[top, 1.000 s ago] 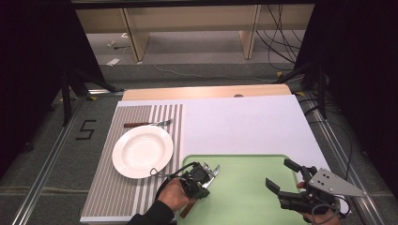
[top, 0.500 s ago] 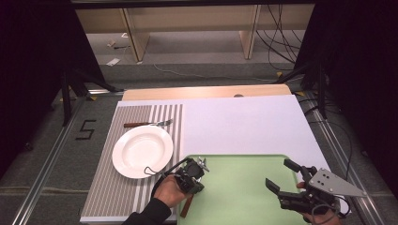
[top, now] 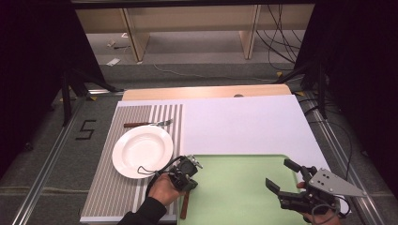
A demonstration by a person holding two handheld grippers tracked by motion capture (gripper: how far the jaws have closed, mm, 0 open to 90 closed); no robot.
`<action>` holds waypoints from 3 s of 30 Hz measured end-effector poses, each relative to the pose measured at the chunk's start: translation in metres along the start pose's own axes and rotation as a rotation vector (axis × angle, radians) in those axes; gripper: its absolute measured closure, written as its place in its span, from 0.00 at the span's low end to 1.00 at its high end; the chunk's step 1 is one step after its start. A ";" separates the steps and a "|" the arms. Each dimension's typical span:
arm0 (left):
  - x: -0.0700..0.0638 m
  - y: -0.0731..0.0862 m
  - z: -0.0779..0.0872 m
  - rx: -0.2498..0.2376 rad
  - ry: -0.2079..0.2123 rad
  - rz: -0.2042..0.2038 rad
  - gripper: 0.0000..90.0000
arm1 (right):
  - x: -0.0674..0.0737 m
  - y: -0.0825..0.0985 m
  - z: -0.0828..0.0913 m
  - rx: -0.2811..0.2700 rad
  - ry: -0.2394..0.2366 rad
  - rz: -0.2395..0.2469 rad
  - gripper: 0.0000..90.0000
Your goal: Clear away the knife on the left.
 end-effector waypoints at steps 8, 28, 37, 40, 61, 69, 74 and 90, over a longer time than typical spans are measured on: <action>0.003 0.005 0.001 0.004 0.016 0.013 1.00 | 0.000 0.000 0.000 0.002 -0.001 0.001 0.17; -0.004 0.006 0.015 -0.120 0.100 -0.041 0.39 | 0.000 0.000 0.000 0.002 -0.001 0.001 0.17; -0.004 0.005 0.023 -0.202 0.095 -0.036 0.21 | 0.000 0.000 0.000 0.002 -0.001 0.001 0.17; -0.005 0.005 0.027 -0.239 0.095 -0.040 0.19 | 0.000 0.000 0.000 0.000 -0.002 0.001 0.17; -0.019 0.016 0.071 -0.615 0.097 -0.098 0.17 | 0.000 0.000 0.000 0.000 -0.003 0.000 0.17; -0.017 0.024 0.078 -0.698 0.086 -0.097 0.17 | 0.001 0.000 0.000 0.001 -0.003 -0.001 0.17; -0.017 0.030 0.077 -0.728 0.072 -0.105 0.17 | 0.001 0.000 0.000 0.001 -0.004 0.000 0.17; -0.022 0.047 0.069 -0.770 0.021 -0.088 0.17 | 0.002 -0.001 0.001 -0.005 -0.007 0.004 0.17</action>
Point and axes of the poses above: each handheld gripper's, and its own axes: z roughly backward along the jaws, y roughly out of its underside, x roughly to its left, the point moved 5 cm from there along -z, roughly forward along the jaws, and after that the axes turned 13 degrees about x, right-handed, at the moved point
